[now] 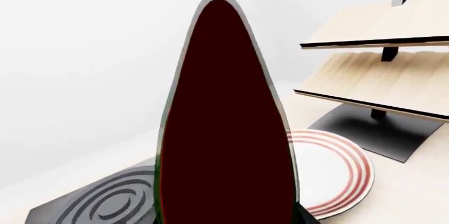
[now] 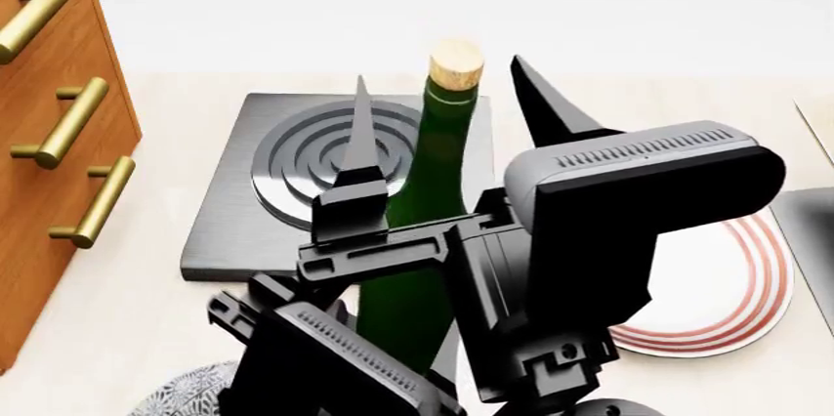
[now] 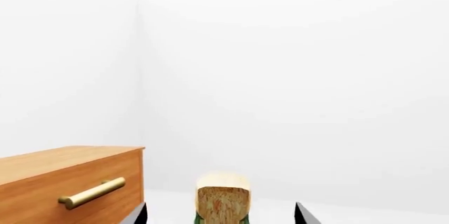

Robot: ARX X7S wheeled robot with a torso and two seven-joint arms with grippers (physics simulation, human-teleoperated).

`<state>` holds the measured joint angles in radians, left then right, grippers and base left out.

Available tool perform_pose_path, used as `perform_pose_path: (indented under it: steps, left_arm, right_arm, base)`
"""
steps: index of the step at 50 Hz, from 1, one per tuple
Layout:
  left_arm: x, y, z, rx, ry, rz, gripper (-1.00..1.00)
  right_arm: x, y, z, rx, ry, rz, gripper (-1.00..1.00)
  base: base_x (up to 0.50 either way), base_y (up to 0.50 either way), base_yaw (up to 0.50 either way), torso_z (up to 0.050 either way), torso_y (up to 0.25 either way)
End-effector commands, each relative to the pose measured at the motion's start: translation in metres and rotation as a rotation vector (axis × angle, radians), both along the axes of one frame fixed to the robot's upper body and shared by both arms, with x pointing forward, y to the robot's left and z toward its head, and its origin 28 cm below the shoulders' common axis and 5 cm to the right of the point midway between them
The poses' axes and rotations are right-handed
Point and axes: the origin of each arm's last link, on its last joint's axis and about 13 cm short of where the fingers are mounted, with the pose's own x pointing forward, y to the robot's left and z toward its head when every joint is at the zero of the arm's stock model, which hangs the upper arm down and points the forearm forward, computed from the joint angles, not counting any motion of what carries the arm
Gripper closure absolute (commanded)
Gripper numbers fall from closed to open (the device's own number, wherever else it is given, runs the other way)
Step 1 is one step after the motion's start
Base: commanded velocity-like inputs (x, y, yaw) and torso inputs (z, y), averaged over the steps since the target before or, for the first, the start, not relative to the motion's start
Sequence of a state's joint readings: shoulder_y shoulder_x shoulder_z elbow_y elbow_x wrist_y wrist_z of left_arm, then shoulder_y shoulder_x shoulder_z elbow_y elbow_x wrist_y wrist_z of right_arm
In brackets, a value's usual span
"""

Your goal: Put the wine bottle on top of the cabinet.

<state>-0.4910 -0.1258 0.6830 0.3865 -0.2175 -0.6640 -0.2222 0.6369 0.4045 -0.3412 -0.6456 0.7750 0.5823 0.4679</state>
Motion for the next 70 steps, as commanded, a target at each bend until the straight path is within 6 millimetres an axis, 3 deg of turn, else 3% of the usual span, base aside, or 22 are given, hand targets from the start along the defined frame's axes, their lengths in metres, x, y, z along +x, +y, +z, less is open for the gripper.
perform_pose_path:
  steps: [1, 12, 21, 30, 40, 49, 53, 62, 70]
  left_arm:
    - [-0.001, -0.002, 0.002, -0.025, 0.002, -0.005, 1.0]
    - [-0.001, -0.003, 0.001, -0.026, 0.003, -0.001, 1.0]
    - [0.0, -0.001, -0.002, -0.03, 0.007, 0.014, 1.0]
    - [0.002, 0.002, -0.007, -0.03, 0.018, 0.029, 1.0]
    - [0.003, 0.014, -0.003, -0.032, 0.01, 0.071, 1.0]
    - [0.007, 0.021, 0.003, -0.03, 0.0, 0.104, 1.0]
    - [0.013, 0.026, 0.014, -0.024, -0.026, 0.12, 1.0]
    - [0.027, 0.039, 0.05, 0.017, -0.11, 0.164, 1.0]
    - [0.037, 0.056, 0.101, 0.043, -0.22, 0.233, 1.0]
  right_arm:
    - [0.0, -0.002, 0.0, -0.001, -0.002, -0.007, -1.0]
    - [-0.005, -0.004, 0.0, -0.004, -0.011, -0.014, -1.0]
    - [-0.024, -0.01, 0.01, 0.021, -0.056, -0.026, -1.0]
    - [-0.044, -0.02, 0.007, 0.042, -0.079, -0.057, -1.0]
    - [-0.075, -0.032, -0.015, 0.11, -0.059, -0.139, -1.0]
    - [-0.075, -0.038, -0.04, 0.084, -0.008, -0.229, -1.0]
    - [-0.075, -0.036, -0.05, 0.079, 0.012, -0.221, -1.0]
    - [-0.078, -0.035, -0.053, 0.1, 0.003, -0.212, -1.0]
    - [-0.079, -0.036, -0.053, 0.112, -0.003, -0.216, -1.0]
  base:
    - [0.0, 0.0, 0.0, 0.0, 0.0]
    - [0.0, 0.0, 0.0, 0.001, 0.001]
    - [0.0, 0.0, 0.0, 0.0, 0.0]
    - [0.0, 0.0, 0.0, 0.0, 0.001]
    - [0.0, 0.0, 0.0, 0.0, 0.0]
    - [0.0, 0.0, 0.0, 0.0, 0.001]
    - [0.0, 0.0, 0.0, 0.003, 0.0]
    - [0.0, 0.0, 0.0, 0.0, 0.001]
    - [0.0, 0.0, 0.0, 0.0, 0.0]
